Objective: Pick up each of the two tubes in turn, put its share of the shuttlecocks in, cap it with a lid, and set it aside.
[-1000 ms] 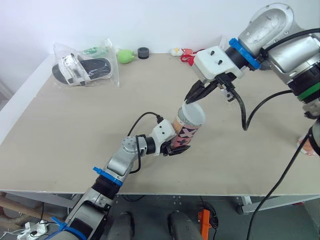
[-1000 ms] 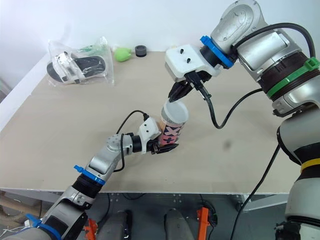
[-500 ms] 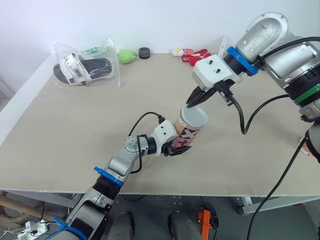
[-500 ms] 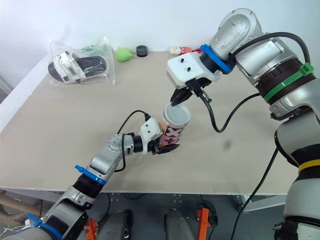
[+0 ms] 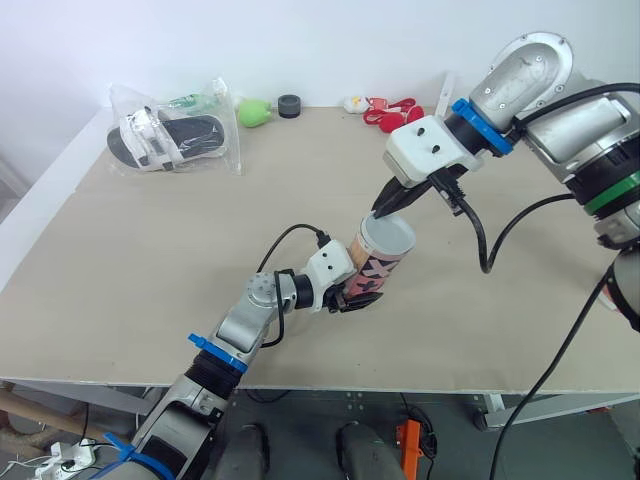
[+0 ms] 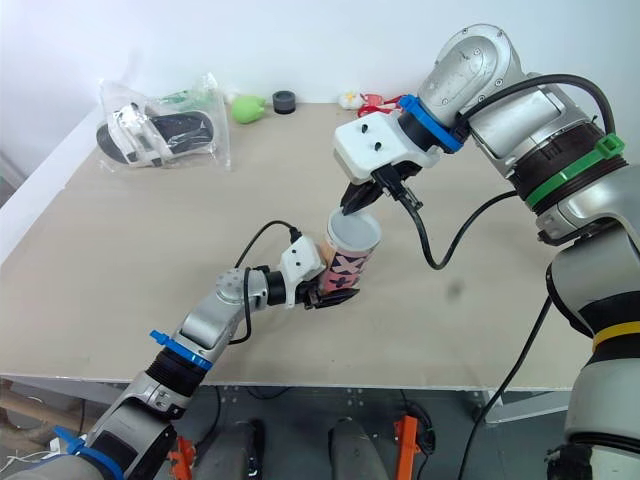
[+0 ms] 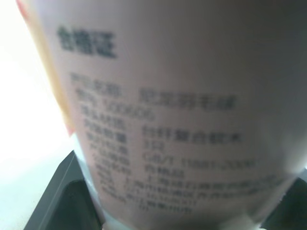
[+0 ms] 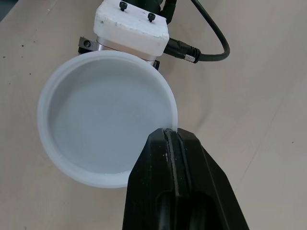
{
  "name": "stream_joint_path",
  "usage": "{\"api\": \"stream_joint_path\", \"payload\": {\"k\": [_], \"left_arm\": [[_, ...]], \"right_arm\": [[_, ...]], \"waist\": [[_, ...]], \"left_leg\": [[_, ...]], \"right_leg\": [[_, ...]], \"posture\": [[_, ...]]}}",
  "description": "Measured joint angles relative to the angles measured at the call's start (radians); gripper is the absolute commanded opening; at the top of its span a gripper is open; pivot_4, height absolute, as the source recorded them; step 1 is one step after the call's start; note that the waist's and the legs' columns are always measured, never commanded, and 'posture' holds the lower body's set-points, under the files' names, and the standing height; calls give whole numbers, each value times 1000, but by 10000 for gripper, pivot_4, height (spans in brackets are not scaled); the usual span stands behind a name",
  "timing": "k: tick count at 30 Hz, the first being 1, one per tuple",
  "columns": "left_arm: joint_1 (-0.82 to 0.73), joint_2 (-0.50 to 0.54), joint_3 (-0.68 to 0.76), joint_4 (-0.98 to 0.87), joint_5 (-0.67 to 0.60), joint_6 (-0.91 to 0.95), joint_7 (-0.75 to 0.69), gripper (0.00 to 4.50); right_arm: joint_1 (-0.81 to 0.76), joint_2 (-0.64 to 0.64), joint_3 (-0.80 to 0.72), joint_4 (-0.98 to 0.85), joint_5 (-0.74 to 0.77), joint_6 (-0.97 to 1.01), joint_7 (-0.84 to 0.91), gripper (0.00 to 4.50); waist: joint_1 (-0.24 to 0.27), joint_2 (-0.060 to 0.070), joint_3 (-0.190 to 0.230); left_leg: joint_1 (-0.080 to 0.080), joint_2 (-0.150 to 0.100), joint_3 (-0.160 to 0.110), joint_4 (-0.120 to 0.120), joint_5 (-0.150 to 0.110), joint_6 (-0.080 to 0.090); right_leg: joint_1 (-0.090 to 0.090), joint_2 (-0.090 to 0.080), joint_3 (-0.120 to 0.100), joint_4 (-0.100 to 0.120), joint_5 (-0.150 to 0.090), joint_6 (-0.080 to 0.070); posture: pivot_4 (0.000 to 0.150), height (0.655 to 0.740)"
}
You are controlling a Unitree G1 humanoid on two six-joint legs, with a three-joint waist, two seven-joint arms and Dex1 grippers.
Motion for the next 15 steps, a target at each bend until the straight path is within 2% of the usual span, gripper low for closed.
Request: {"api": "stream_joint_path", "payload": {"k": [2,3,4,5,7,9,11,12,15], "left_arm": [[0,0,3,3,-4,3,2,29345],[0,0,3,2,-4,3,2,29345],[0,0,3,3,-4,4,3,29345],[0,1,4,3,-4,4,3,29345],[0,1,4,3,-3,4,4,29345],[0,1,4,3,-3,4,4,29345],[0,1,4,3,-3,4,4,29345],[0,1,4,3,-4,4,4,29345],[0,1,5,3,-4,4,4,29345]], "right_arm": [[9,0,-4,-4,-6,-2,1,10014],[11,0,-4,-3,-8,-2,1,10014],[13,0,-4,-3,-10,-2,1,16719],[15,0,-8,-3,-14,-1,1,17253],[16,0,-13,-3,-17,3,1,23237],[17,0,-23,-3,-21,6,1,35011],[19,0,-28,-3,-24,7,1,38465],[19,4,-38,-1,-26,11,1,44187],[18,12,-52,4,-27,24,2,44187]], "waist": [[0,0,0],[0,0,0],[0,0,0],[0,0,0],[0,0,0],[0,0,0],[0,0,0],[0,0,0],[0,0,0]], "left_leg": [[0,0,0,0,0,0],[0,0,0,0,0,0],[0,0,0,0,0,0],[1,0,0,0,0,0],[1,0,0,0,0,0],[1,0,0,0,0,0],[1,0,0,0,0,0],[1,0,0,0,0,0],[1,0,0,0,0,0]], "right_leg": [[0,0,0,0,0,0],[0,0,0,0,0,0],[0,0,0,0,0,0],[0,0,0,0,0,0],[0,0,0,0,0,0],[0,0,0,0,0,0],[0,0,0,0,0,0],[0,0,0,0,0,0],[0,0,0,0,0,0]], "posture": [[1500,7400],[1500,7400],[1500,7400],[1500,7400],[1500,7400],[1500,7400],[1500,7400],[1500,7400],[1500,7400]]}}
